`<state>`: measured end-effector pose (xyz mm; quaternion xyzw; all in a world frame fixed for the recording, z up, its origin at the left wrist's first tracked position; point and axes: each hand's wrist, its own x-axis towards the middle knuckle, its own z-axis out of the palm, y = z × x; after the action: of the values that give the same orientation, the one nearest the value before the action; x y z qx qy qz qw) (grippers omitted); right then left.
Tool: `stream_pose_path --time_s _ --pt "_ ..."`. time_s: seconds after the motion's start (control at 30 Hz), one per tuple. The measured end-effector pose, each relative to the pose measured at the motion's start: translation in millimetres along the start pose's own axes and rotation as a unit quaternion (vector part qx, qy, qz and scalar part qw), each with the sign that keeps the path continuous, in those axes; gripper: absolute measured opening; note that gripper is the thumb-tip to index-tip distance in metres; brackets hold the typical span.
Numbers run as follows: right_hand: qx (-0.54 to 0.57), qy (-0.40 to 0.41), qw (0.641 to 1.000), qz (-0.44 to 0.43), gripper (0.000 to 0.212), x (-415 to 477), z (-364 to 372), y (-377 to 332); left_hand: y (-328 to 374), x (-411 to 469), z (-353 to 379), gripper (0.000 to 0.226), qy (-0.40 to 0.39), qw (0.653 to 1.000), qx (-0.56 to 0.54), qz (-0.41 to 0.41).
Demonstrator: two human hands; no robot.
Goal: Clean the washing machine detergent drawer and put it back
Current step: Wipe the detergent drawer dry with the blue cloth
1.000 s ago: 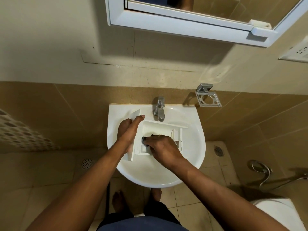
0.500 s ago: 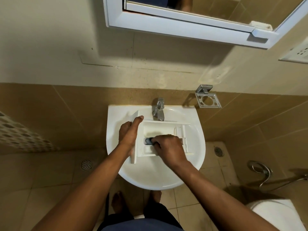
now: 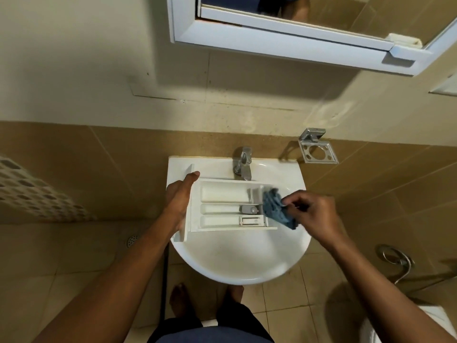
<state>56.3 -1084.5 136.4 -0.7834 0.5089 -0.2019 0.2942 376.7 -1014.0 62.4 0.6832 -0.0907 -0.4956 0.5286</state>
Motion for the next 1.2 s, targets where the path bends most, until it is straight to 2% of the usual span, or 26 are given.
stream_pose_path --time_s 0.07,0.1,0.2,0.3,0.37,0.43,0.6,0.7,0.83,0.93,1.03,1.2 --pt "0.058 0.063 0.996 0.027 0.026 -6 -6 -3 0 -1 0 0.043 -0.014 1.0 -0.022 -0.014" --pt "0.051 0.062 0.997 0.016 0.027 -7 -1 -6 0 -1 2 0.041 -0.017 1.0 -0.021 -0.015" --pt "-0.041 0.004 0.998 -0.054 0.036 -7 38 -9 5 -7 16 0.036 -0.026 0.999 -0.012 -0.016" --pt "-0.088 -0.033 0.995 -0.038 0.049 -4 70 -8 10 -8 19 0.049 -0.017 1.0 -0.009 -0.023" --pt "-0.096 -0.007 0.995 -0.027 0.043 -3 78 -13 11 -10 15 0.052 -0.015 0.999 -0.024 -0.033" --pt "-0.107 0.014 0.993 -0.053 0.033 -4 84 -25 11 -11 10 0.045 -0.018 0.998 -0.051 -0.044" --pt "-0.081 -0.012 0.984 -0.161 0.026 -19 129 -86 5 -16 19 0.052 -0.027 0.995 -0.079 -0.058" --pt "-0.05 -0.02 0.986 -0.159 0.025 -28 148 -109 3 -16 21 0.054 -0.039 0.991 -0.113 -0.066" --pt "-0.046 -0.096 0.965 -0.242 0.025 -29 132 -88 0 -9 17 0.059 -0.012 0.994 -0.084 -0.068" --pt "-0.105 -0.119 0.938 -0.309 0.027 -26 114 -66 -2 -13 16 0.079 -0.022 0.993 -0.09 -0.073" --pt "-0.123 -0.113 0.945 -0.282 0.022 -22 90 -36 -5 -11 9 0.086 -0.045 0.993 -0.085 -0.074" --pt "-0.107 -0.118 0.954 -0.253 0.018 -15 48 13 -2 -11 0 0.062 0.005 0.996 -0.063 -0.056"
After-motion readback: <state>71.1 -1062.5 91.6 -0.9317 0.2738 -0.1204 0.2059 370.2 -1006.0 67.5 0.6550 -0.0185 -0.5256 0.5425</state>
